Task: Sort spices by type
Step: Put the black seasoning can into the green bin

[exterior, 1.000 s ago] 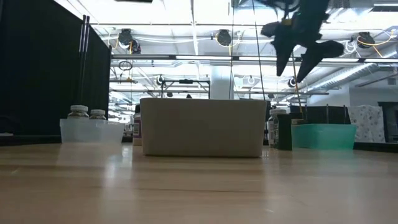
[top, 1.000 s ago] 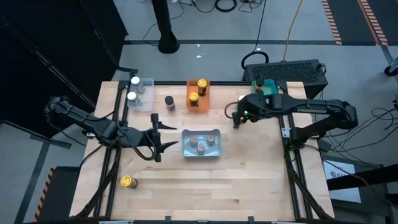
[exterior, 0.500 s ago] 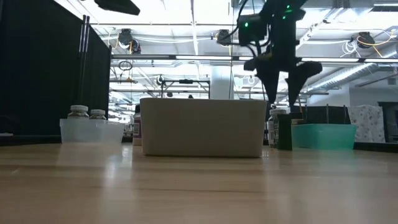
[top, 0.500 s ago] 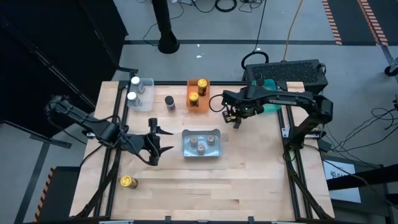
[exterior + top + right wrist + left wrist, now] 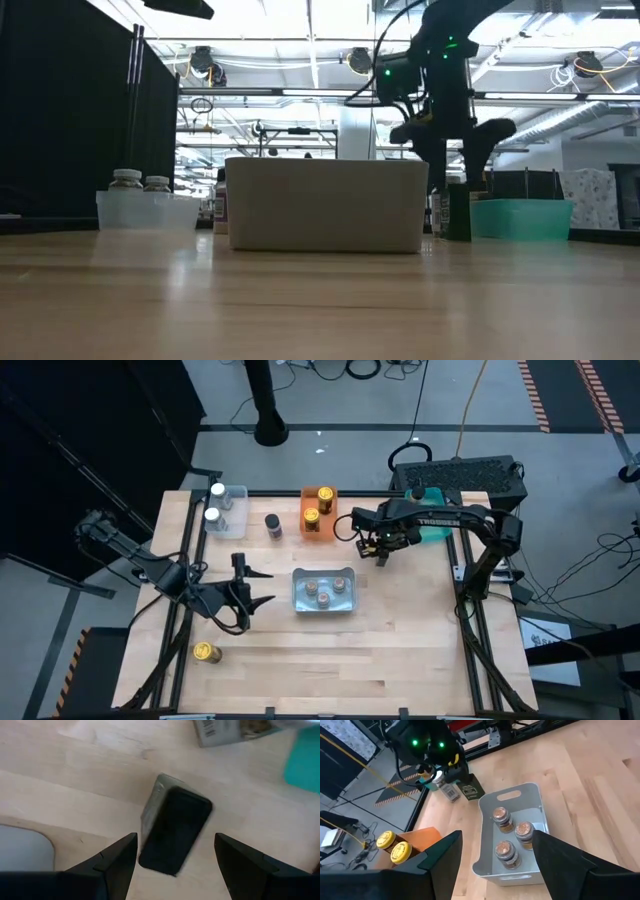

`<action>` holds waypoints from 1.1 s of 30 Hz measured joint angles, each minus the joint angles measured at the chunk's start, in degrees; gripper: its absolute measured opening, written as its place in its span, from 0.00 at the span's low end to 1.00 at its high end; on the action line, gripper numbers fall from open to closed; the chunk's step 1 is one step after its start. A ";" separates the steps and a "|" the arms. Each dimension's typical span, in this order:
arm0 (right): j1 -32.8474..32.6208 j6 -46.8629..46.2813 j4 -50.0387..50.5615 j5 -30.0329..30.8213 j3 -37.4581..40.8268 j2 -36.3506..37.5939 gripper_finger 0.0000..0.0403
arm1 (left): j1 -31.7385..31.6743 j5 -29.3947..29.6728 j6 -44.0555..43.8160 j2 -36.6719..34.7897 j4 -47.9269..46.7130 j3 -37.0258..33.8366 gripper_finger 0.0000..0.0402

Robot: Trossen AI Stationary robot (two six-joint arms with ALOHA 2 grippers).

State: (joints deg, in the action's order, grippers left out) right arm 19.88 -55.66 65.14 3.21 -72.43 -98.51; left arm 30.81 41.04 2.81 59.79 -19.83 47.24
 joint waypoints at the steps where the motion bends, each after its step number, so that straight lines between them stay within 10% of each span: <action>1: 0.00 0.00 -1.06 -0.20 0.42 -0.20 0.61 | 0.01 0.00 0.01 0.01 0.00 0.00 0.61; 8: 0.04 0.35 -4.18 -0.62 1.47 -1.78 0.56 | -0.02 0.00 0.02 0.04 -0.03 -0.02 0.61; 16: -0.02 0.57 -4.17 -2.13 1.46 -1.71 0.25 | -0.02 0.00 0.32 0.04 -0.01 -0.02 0.61; 33: -0.50 3.92 10.11 -4.46 -9.58 9.46 0.25 | -0.02 0.00 0.44 0.04 0.49 -0.02 0.61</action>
State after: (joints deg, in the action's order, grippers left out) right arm 19.37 -51.74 75.25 -1.25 -82.01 -89.05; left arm 30.79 41.04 3.25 59.83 -19.33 47.22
